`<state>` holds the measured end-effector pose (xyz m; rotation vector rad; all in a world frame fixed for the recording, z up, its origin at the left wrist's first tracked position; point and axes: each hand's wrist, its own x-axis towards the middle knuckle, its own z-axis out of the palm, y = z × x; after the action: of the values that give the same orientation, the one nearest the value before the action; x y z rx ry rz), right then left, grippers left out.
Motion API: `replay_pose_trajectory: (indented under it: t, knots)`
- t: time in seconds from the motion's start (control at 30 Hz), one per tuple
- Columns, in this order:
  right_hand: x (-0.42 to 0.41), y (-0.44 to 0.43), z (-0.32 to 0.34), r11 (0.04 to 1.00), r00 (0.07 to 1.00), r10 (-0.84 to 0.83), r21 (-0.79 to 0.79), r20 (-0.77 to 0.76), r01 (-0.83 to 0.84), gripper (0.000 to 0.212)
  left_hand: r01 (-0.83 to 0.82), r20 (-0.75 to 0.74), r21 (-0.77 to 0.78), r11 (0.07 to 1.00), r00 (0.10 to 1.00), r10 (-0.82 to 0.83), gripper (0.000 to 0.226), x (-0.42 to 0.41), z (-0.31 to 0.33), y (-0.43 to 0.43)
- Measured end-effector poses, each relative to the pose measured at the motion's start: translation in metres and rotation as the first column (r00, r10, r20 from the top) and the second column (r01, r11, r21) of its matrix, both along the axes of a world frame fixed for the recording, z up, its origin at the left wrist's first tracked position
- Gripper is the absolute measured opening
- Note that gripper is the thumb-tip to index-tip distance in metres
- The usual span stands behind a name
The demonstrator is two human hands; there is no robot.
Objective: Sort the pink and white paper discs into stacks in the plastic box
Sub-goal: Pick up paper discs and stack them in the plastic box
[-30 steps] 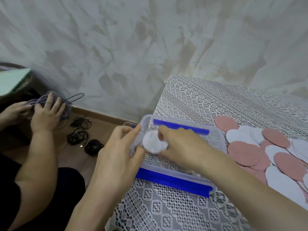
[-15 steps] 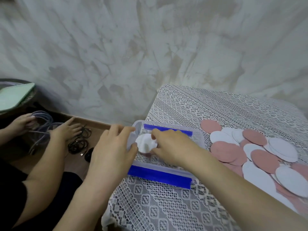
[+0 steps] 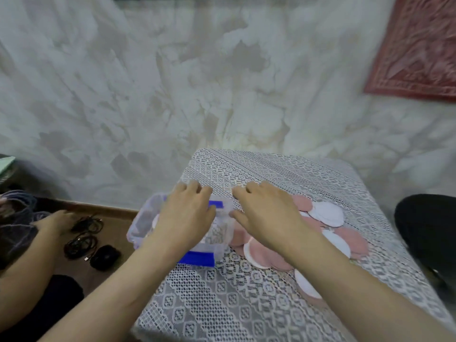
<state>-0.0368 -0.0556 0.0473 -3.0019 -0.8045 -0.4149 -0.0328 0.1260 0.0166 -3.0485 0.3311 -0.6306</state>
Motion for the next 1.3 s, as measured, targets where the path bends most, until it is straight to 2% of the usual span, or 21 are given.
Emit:
replay_pose_trajectory:
  t: [0.07, 0.23, 0.37, 0.47, 0.57, 0.73, 1.0, 1.13, 1.3]
  knots:
    - [-0.005, -0.027, 0.001, 0.999, 0.999, -0.053, 0.007, -0.004, 0.053, 0.037, 0.029, 0.029, -0.002, 1.0, 0.999, -0.029, 0.029, 0.0, 0.002, -0.027]
    - [-0.021, -0.087, -0.018, 0.985, 0.984, -0.173, 0.016, -0.042, 0.174, 0.035, 0.148, 0.028, -0.132, 0.98, 0.989, -0.146, 0.035, -0.007, -0.02, -0.091]
    - [-0.036, -0.124, -0.055, 0.967, 0.957, -0.25, 0.015, -0.146, 0.254, 0.038, 0.224, -0.076, -0.138, 0.965, 0.969, -0.236, 0.038, -0.018, -0.057, -0.127]
    - [-0.045, -0.135, -0.084, 0.955, 0.929, -0.275, 0.042, -0.247, 0.293, 0.04, 0.267, -0.112, -0.126, 0.956, 0.953, -0.281, 0.037, -0.027, -0.077, -0.131]
    - [-0.042, -0.139, -0.098, 0.939, 0.925, -0.283, 0.121, -0.255, 0.321, 0.039, 0.271, -0.119, -0.158, 0.95, 0.949, -0.291, 0.035, -0.024, -0.085, -0.129]
    - [-0.032, -0.142, -0.1, 0.933, 0.898, -0.284, 0.12, -0.337, 0.34, 0.044, 0.275, -0.119, -0.176, 0.945, 0.947, -0.298, 0.036, -0.021, -0.092, -0.129]
    - [-0.015, -0.141, -0.094, 0.904, 0.871, -0.277, 0.197, -0.406, 0.38, 0.052, 0.289, -0.121, -0.327, 0.9, 0.931, -0.343, 0.04, -0.015, -0.092, -0.119]
    - [-0.018, -0.14, -0.096, 0.83, 0.859, -0.263, 0.351, -0.44, 0.434, 0.036, 0.315, -0.102, -0.365, 0.876, 0.922, -0.374, 0.039, -0.017, -0.098, -0.117]
    - [-0.025, -0.138, -0.096, 0.733, 0.861, -0.268, 0.489, -0.432, 0.473, 0.016, 0.268, -0.134, -0.511, 0.817, 0.914, -0.383, 0.04, -0.023, -0.096, -0.114]
